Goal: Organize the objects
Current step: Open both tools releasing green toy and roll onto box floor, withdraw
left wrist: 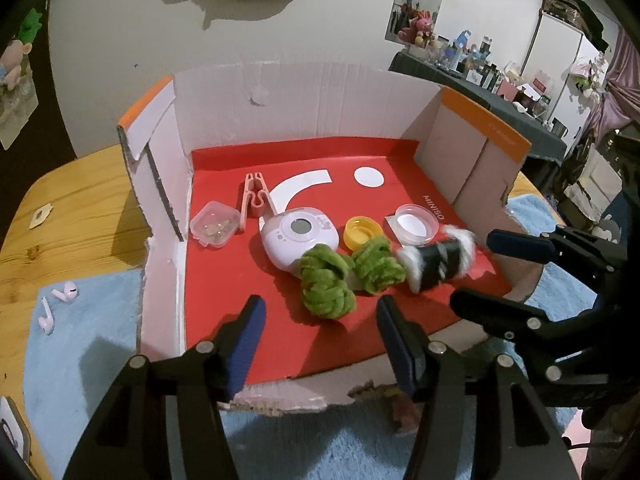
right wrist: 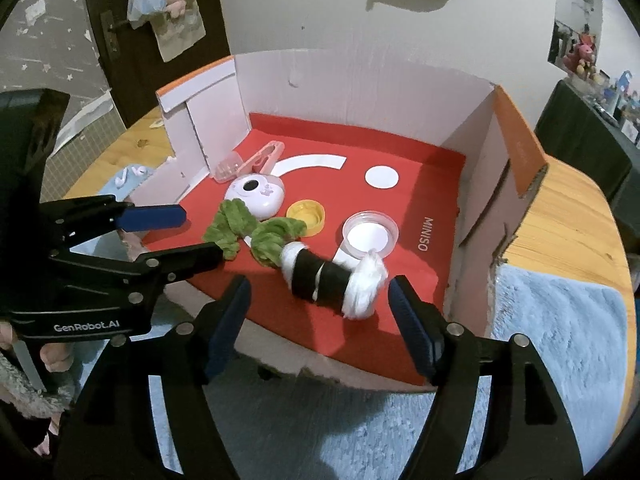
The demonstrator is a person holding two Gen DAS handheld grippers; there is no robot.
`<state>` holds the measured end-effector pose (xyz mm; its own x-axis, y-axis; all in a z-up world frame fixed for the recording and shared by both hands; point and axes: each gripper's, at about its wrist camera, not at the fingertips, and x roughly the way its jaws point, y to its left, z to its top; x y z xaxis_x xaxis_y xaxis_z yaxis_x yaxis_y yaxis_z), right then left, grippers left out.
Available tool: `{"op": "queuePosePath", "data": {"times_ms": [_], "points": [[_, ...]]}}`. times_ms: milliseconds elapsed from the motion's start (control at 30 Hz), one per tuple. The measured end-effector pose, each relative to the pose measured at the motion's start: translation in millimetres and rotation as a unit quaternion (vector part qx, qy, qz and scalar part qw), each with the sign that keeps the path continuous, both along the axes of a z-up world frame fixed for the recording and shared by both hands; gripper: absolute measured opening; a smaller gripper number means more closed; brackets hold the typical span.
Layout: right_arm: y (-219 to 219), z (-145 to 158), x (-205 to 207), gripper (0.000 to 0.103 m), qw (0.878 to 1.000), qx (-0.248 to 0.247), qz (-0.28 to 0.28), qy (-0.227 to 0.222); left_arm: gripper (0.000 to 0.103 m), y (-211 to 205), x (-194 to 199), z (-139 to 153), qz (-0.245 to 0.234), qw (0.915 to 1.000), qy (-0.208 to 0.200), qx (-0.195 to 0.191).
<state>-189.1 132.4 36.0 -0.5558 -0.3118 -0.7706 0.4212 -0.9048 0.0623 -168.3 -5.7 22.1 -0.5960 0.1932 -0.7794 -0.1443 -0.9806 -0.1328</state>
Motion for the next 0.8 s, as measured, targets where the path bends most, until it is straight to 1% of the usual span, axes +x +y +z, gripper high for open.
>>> {"op": "queuePosePath", "data": {"times_ms": [67, 133, 167, 200, 367, 433, 467, 500, 567, 633, 700, 767, 800], "points": [[1.8, 3.3, 4.0, 0.071, 1.000, -0.004, -0.001, 0.005, 0.061, 0.0, 3.6, 1.8, 0.001, 1.0000, 0.002, -0.001], [4.0, 5.3, 7.7, 0.072, 1.000, -0.009, -0.004, 0.008, 0.064, 0.5, 7.2, 2.5, 0.003, 1.0000, 0.004, -0.004], [5.1, 6.1, 9.1, 0.074, 1.000, -0.012, -0.004, 0.009, 0.064, 0.6, 8.9, 2.8, 0.004, 1.0000, 0.006, -0.005], [6.4, 6.7, 11.5, 0.076, 1.000, -0.015, -0.006, 0.011, 0.064, 0.9, 10.3, 3.0, 0.005, 0.9999, 0.006, -0.006], [11.5, 10.1, 23.3, 0.076, 0.999, -0.024, -0.010, 0.020, 0.064, 1.1, 19.4, 5.0, 0.005, 0.9999, 0.010, -0.003], [13.2, 12.5, 28.8, 0.076, 0.999, -0.028, -0.011, 0.024, 0.067, 1.4, 23.5, 6.1, 0.005, 0.9999, 0.011, 0.000], [13.5, 13.7, 30.8, 0.076, 0.999, -0.028, -0.012, 0.027, 0.069, 2.0, 26.3, 7.1, 0.005, 0.9999, 0.014, 0.002], [14.0, 15.0, 33.4, 0.078, 0.999, -0.029, -0.012, 0.029, 0.070, 2.1, 28.3, 7.8, 0.005, 0.9999, 0.015, 0.002], [14.9, 17.6, 38.8, 0.080, 0.999, -0.030, -0.014, 0.034, 0.070, 3.5, 32.9, 9.4, 0.003, 0.9998, 0.018, 0.003], [15.9, 19.8, 43.6, 0.080, 0.999, -0.032, -0.014, 0.037, 0.071, 4.7, 36.6, 10.3, 0.001, 0.9998, 0.019, 0.006], [16.8, 21.0, 48.2, 0.081, 0.999, -0.033, -0.014, 0.039, 0.075, 5.2, 40.6, 10.7, 0.002, 0.9998, 0.020, 0.008], [18.7, 21.2, 51.8, 0.081, 0.999, -0.034, -0.016, 0.040, 0.076, 6.1, 45.0, 11.5, 0.002, 0.9997, 0.023, 0.008], [19.6, 21.0, 53.8, 0.083, 0.998, -0.035, -0.017, 0.040, 0.076, 6.6, 46.9, 11.8, 0.003, 0.9997, 0.025, 0.007]]}}
